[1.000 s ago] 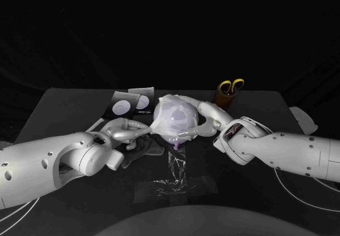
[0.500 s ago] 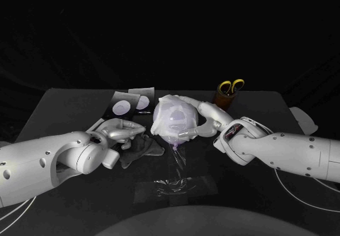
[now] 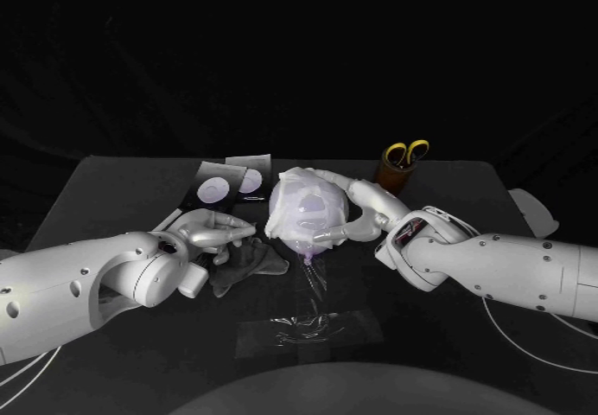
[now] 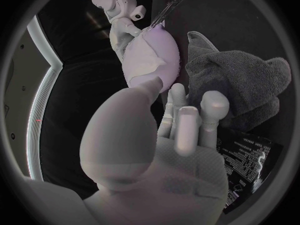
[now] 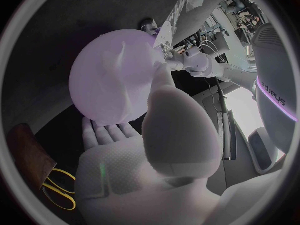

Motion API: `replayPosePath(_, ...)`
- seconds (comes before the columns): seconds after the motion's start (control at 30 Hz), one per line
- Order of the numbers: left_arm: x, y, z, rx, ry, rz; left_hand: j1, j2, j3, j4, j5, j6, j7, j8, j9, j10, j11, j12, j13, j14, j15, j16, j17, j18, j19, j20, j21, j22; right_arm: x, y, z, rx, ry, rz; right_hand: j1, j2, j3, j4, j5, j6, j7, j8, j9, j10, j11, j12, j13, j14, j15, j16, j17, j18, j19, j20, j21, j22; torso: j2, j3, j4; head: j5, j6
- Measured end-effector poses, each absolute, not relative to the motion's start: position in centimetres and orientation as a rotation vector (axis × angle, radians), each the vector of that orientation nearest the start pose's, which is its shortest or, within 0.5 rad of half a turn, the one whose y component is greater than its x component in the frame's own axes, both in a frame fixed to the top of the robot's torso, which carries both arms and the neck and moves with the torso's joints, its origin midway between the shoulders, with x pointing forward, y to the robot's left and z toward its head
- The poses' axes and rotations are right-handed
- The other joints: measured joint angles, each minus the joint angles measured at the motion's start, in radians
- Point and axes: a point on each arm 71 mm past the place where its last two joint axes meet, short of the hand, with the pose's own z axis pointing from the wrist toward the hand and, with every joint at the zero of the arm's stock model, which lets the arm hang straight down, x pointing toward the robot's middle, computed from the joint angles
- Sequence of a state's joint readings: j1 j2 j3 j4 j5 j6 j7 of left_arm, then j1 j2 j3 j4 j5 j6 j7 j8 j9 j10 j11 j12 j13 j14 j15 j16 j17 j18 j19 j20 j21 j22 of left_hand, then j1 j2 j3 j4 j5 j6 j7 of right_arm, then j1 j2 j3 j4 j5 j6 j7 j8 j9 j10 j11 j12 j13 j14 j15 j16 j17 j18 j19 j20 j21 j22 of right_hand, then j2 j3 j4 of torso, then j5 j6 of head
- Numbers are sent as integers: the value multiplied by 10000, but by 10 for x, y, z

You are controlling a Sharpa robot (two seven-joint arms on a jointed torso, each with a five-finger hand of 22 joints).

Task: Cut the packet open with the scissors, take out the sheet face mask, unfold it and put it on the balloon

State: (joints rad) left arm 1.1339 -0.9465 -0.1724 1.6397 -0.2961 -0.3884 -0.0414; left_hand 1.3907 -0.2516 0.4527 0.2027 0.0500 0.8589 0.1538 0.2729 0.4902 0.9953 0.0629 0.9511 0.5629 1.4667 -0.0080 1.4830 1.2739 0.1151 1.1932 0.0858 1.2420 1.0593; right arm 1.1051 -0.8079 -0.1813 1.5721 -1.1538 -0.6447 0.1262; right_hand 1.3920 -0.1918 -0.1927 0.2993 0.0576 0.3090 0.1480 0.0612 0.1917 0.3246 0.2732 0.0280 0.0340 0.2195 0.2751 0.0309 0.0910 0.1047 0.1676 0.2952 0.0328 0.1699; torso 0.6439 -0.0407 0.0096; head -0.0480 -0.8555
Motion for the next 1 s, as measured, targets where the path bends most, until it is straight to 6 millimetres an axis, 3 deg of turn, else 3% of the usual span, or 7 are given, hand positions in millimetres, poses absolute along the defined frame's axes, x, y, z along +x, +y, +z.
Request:
replayPosePath(0.17, 429, 229, -256, -10406, 18790, -10650, 531, 424, 334, -334, 0, 576, -72, 664, 274, -237, 52, -415, -294, -331, 67, -496, -1267, 114, -934, 118, -864, -1148, 432, -173, -249, 871, 15787, 9653, 0, 0, 0, 0, 0, 0, 0, -1, 0, 0, 0, -1, 2, 0, 0, 0, 0, -1, 0, 0, 0, 0, 0, -2, -3, -12, 6)
replayPosePath(0.27, 432, 225, -243, -9507, 17966, -11111, 553, 446, 446, -385, 0, 570, -70, 985, 448, -486, 50, -779, -571, -897, 96, -1057, -2396, 420, -1766, 152, -1676, -2136, 432, -173, -249, 873, 15787, 9648, 0, 0, 0, 0, 0, 0, 0, -1, -1, 0, 0, -1, 1, 0, 0, 0, 0, -1, 0, 0, 0, 1, 1, -2, -4, -15, 12)
replayPosePath(0.37, 433, 220, -230, -8471, 17237, -11505, 553, 446, 471, -385, 0, 447, -88, 1158, 534, -487, 48, -920, -717, -969, 104, -1166, -2603, 471, -1895, 176, -1860, -2325, 432, -173, -249, 874, 15788, 9647, 0, 0, 0, 0, 0, 0, 0, -2, -1, 0, 0, -2, 1, 1, 0, 0, 1, 0, 0, 0, 0, 1, 2, -2, -7, -18, 14)
replayPosePath(0.53, 431, 211, -218, -7026, 16541, -11839, 553, 447, 468, -382, 0, 387, -72, 1363, 657, -488, 47, -873, -743, -831, 113, -991, -2119, 474, -1630, 167, -1695, -2024, 432, -173, -249, 871, 15789, 9651, 0, 0, 0, 0, 0, -1, 0, -11, -2, 0, 0, -3, 0, 1, -1, 0, -5, -1, 0, 0, 0, 1, 2, 1, -5, -19, 11)
replayPosePath(0.7, 428, 200, -212, -5645, 16259, -11895, 86, 337, -87, -143, 0, 141, -188, 2182, 1107, -478, 11, 39, -279, -270, 62, -400, -941, 460, -773, 147, -953, -1109, 432, -173, -249, 870, 15792, 9652, 0, 0, 0, 0, 0, -1, 0, -18, -5, 0, 0, 29, -1, 1, -1, 0, -9, -1, 0, 0, 0, 1, -5, 5, -4, -16, 10)
replayPosePath(0.97, 425, 181, -210, -4430, 16462, -11424, -578, 126, -1046, 597, -1, 58, -381, 3161, 1628, -238, -185, 1071, 289, 4, -43, 138, 277, 82, 161, 6, -41, 77, 433, -172, -249, 865, 15798, 9661, 0, 0, 0, 0, 0, -1, -1, -19, -9, 0, 0, 29, -5, 1, -1, 0, -8, -1, 0, 0, 0, 1, -9, 5, -2, 17, 53)
replayPosePath(1.0, 426, 180, -211, -4400, 16523, -11290, -660, 96, -1224, 720, -1, 160, -483, 3339, 1717, 190, -253, 1488, 862, -1, -92, 246, 300, 81, 318, -16, 84, 246, 433, -172, -249, 864, 15799, 9665, 0, 0, 0, 0, 0, -1, -1, -19, -10, 0, 0, 29, -5, 1, -1, 0, -8, -1, 0, 0, 0, 1, -8, 5, -2, 25, 62)
